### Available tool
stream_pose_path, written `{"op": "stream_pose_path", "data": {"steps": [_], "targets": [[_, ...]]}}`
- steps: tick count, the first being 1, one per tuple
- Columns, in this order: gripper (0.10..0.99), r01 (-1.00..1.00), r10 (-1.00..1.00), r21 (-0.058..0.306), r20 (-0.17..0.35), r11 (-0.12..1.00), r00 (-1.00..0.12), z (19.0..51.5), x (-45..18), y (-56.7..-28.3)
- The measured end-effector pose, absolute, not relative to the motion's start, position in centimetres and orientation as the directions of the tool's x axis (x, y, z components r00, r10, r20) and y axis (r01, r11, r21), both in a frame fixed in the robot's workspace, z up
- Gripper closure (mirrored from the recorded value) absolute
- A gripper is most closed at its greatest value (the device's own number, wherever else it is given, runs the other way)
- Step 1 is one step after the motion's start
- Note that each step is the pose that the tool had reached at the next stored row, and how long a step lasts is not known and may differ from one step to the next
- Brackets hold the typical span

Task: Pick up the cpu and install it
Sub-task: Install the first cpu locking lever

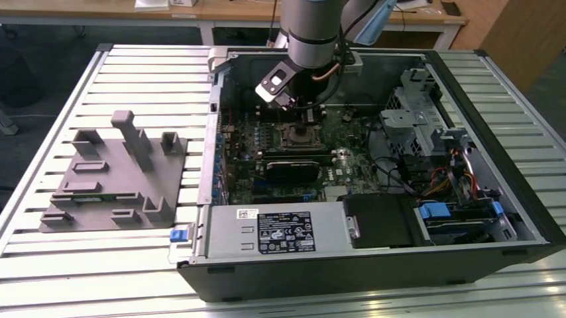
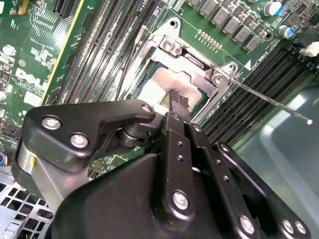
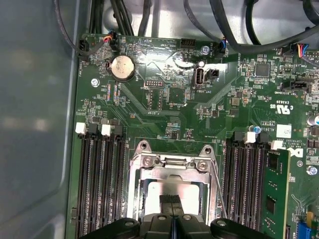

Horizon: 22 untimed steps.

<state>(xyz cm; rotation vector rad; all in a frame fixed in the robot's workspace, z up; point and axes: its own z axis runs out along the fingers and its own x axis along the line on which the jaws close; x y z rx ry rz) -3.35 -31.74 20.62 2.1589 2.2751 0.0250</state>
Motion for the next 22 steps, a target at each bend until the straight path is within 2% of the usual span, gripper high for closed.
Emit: {"op": "stream_pose_path", "data": {"steps": [22], "targets": [[0.98,0.999,0.999,0.015,0.004,0.052,-0.052,22.4,-3.3,-31.7]]}}
